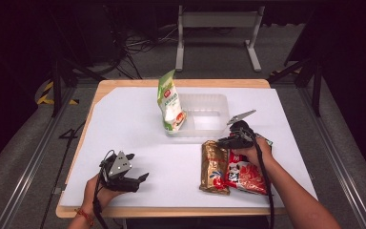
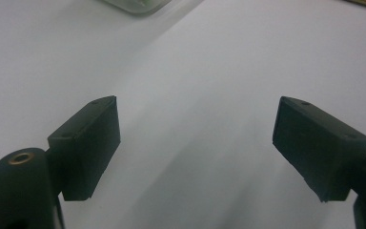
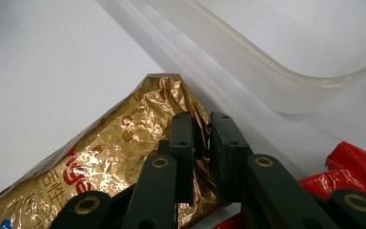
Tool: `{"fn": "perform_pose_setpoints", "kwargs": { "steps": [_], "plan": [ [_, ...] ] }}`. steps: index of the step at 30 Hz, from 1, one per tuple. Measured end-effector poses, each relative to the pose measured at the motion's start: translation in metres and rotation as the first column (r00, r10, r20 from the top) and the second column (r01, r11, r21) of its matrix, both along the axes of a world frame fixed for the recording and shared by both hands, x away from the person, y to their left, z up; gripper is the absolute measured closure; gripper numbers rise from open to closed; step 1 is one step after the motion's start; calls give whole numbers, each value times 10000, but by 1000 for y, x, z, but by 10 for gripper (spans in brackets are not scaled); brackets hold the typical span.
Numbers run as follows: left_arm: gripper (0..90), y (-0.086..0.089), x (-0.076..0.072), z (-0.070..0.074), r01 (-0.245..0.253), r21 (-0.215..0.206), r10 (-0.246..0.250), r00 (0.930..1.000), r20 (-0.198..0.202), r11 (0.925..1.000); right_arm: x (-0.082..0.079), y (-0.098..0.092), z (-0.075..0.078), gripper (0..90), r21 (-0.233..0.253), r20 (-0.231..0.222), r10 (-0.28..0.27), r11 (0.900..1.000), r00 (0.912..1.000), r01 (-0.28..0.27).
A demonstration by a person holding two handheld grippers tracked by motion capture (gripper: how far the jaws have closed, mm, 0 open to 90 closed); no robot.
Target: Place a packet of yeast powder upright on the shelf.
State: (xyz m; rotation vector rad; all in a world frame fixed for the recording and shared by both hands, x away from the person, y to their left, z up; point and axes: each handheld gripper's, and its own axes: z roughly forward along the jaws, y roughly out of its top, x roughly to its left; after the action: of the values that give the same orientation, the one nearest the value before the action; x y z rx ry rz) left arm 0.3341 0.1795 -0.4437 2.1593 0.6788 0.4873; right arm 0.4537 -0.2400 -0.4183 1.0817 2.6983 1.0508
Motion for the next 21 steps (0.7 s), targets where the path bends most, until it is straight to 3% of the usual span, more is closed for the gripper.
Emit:
{"fn": "perform_pose_setpoints", "kwargs": {
  "steps": [14,21],
  "plan": [
    [170,-1,1,-1,25,42,-25,10000,-69,10000,-7,-7,5,848,391,205,-68,9992,9998,60],
    [170,-1,1,-1,35,49,-35,9999,-98,10000,-17,-16,20,863,1069,541,490,9928,9973,-545]
  ]
}}
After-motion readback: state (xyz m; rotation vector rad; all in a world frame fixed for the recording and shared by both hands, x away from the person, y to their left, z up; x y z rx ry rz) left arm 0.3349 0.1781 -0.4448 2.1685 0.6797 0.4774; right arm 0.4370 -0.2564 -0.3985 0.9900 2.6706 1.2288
